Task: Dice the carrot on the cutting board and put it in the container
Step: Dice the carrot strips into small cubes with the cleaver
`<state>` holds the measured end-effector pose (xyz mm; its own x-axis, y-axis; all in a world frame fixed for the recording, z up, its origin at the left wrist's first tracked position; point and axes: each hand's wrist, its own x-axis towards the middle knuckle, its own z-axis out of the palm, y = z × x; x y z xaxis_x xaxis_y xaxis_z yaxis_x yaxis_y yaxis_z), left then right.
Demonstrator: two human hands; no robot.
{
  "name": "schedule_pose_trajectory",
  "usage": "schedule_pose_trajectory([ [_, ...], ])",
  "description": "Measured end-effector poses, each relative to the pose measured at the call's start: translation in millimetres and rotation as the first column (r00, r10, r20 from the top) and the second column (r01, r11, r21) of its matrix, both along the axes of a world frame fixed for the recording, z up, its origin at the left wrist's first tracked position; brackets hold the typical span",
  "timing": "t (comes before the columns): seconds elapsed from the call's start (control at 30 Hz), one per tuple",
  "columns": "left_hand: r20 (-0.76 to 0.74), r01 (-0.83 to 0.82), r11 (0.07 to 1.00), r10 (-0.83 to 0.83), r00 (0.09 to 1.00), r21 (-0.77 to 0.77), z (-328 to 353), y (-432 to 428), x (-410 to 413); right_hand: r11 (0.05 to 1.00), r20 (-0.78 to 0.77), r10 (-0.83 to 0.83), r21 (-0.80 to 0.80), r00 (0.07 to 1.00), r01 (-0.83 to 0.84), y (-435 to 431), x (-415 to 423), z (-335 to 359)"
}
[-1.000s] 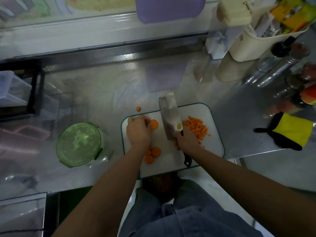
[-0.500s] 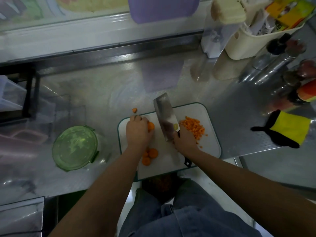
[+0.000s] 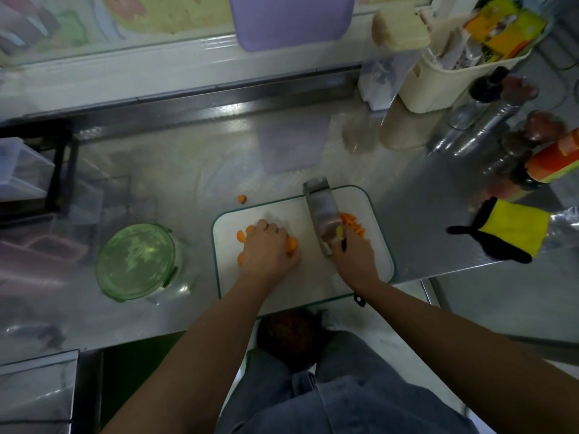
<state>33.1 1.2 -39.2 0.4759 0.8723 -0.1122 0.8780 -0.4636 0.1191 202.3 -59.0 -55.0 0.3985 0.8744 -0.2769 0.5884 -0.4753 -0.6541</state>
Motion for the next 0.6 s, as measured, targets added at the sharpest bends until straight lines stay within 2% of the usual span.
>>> schedule_pose_trajectory([
  [0.13,-0.049,0.142,0.988,-0.145,0.988,-0.068,2,-13,16,0.999,0.003,-0.008,0.048,1.0,0.008,-6,8,8],
  [0.23,-0.079,0.197,0.979,-0.201,0.976,-0.059,0,-21,24,0.998,-0.089,0.036,0.051,0.995,-0.032,-11,6,16],
  [0.37,-0.101,0.189,0.98,-0.195,0.976,-0.066,-7,-28,25,0.987,0.001,0.147,0.067,0.989,-0.147,-16,4,14],
  [0.43,-0.018,0.09,0.992,-0.092,0.996,-0.088,-10,-33,21,0.984,0.036,0.156,0.078,0.987,-0.158,-19,5,12],
  [0.5,0.157,-0.09,0.978,0.121,0.98,-0.187,-11,-36,18,0.979,0.048,0.179,0.09,0.983,-0.183,-21,6,12],
  [0.57,0.284,-0.272,0.909,0.364,0.887,-0.316,-11,-39,16,0.959,0.091,0.256,0.099,0.962,-0.265,-24,5,12],
  [0.6,0.3,-0.351,0.856,0.473,0.828,-0.38,-12,-41,16,0.95,0.122,0.287,0.091,0.95,-0.298,-25,5,12],
])
